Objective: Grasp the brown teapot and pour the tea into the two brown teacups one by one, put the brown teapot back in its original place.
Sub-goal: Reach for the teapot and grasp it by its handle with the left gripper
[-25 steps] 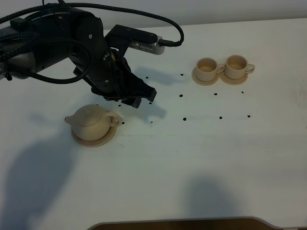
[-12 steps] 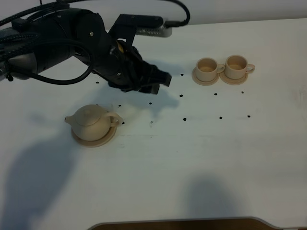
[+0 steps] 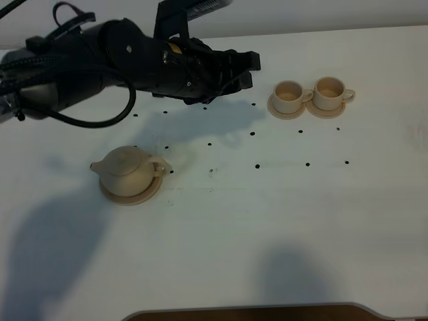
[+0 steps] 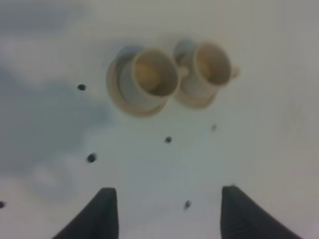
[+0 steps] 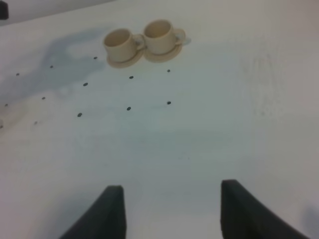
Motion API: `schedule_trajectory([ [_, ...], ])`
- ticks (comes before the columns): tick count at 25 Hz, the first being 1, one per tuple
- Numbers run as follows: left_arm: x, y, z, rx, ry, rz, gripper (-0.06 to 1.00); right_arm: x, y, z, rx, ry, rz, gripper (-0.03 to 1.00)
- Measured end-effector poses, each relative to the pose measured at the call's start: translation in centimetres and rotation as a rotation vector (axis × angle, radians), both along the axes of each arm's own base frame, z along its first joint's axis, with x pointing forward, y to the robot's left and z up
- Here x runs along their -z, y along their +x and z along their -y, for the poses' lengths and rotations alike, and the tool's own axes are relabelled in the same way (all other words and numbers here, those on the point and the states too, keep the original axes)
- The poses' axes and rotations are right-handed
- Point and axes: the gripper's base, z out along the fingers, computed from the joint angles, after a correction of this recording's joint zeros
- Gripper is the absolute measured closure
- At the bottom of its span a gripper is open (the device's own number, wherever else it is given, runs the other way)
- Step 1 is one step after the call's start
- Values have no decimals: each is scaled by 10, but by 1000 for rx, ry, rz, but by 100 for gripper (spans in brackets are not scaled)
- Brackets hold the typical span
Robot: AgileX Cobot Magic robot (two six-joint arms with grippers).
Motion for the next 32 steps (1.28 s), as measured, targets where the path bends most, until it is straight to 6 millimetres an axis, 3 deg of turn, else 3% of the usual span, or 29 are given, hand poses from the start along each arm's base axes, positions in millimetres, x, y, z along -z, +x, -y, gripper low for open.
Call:
schedule_trajectory([
  [6,8,2,-1,-250,-202,-77,49,0,0,0,0,0,0,52],
  [14,6,4,-2,-362,-300,-143,50,0,0,0,0,0,0,52],
  [25,31,-5,0,-718,-525,-583,50,0,0,0,-1,1,0,52],
  [32,39,-15,2,-808,-500,-750,50,0,0,0,-1,1,0,52],
])
